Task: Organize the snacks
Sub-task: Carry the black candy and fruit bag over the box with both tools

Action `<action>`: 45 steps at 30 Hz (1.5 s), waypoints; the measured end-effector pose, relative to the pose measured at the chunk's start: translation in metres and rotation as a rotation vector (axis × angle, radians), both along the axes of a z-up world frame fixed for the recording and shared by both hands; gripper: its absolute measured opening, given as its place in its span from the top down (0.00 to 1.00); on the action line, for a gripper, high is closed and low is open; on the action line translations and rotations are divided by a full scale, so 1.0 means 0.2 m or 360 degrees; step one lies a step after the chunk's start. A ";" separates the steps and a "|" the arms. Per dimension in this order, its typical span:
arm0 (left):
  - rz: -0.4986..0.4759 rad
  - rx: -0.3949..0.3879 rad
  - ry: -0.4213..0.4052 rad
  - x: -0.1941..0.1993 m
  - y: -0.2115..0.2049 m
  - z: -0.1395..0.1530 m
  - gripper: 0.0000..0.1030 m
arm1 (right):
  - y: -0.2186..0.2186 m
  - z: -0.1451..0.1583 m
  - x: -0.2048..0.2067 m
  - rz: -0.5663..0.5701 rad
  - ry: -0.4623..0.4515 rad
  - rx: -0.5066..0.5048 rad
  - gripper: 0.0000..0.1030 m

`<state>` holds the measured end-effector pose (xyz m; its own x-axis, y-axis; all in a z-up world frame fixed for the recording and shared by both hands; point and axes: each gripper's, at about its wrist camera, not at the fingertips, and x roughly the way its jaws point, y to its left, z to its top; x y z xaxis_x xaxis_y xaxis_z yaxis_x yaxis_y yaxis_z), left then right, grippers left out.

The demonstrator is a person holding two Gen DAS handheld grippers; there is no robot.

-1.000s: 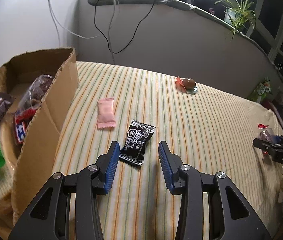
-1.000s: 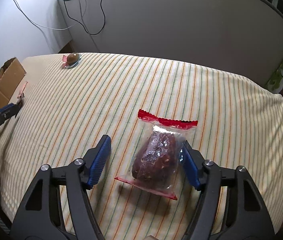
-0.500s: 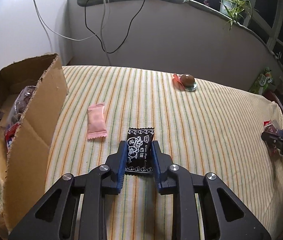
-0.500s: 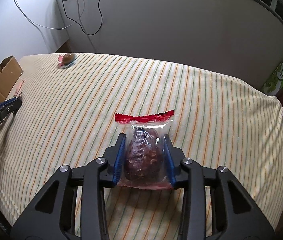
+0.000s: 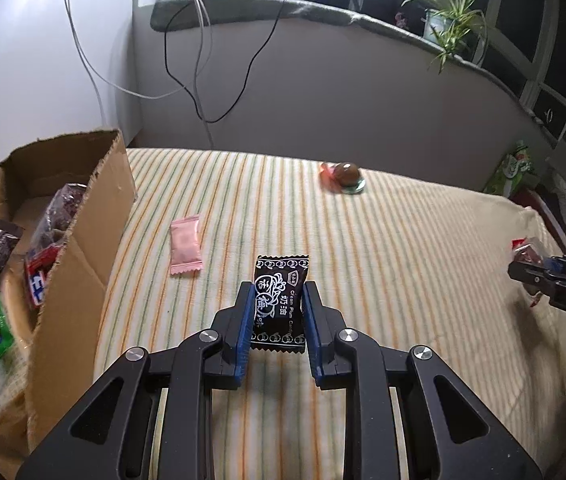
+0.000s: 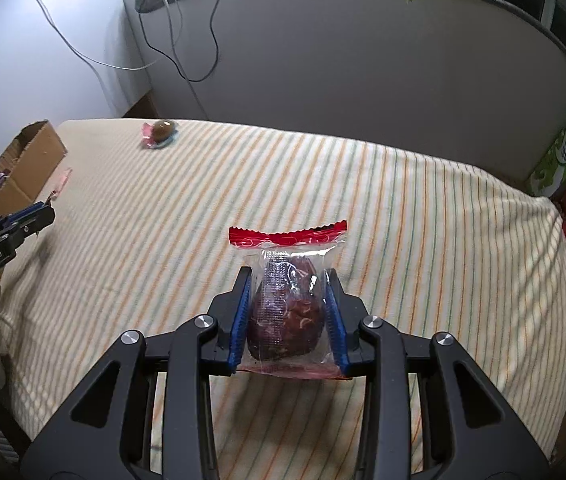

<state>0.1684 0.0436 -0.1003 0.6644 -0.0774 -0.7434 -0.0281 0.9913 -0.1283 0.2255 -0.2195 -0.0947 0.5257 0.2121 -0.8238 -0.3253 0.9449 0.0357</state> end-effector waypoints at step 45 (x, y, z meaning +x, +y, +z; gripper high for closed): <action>0.0240 -0.0011 -0.0314 -0.45 0.46 0.35 0.79 | 1.11 0.42 -0.16 0.0543 -0.0197 0.0144 0.66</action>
<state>0.0785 0.1356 -0.0300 0.8009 0.0291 -0.5980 -0.1493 0.9770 -0.1525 0.1926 0.0034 -0.0110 0.5069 0.4615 -0.7281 -0.6280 0.7763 0.0549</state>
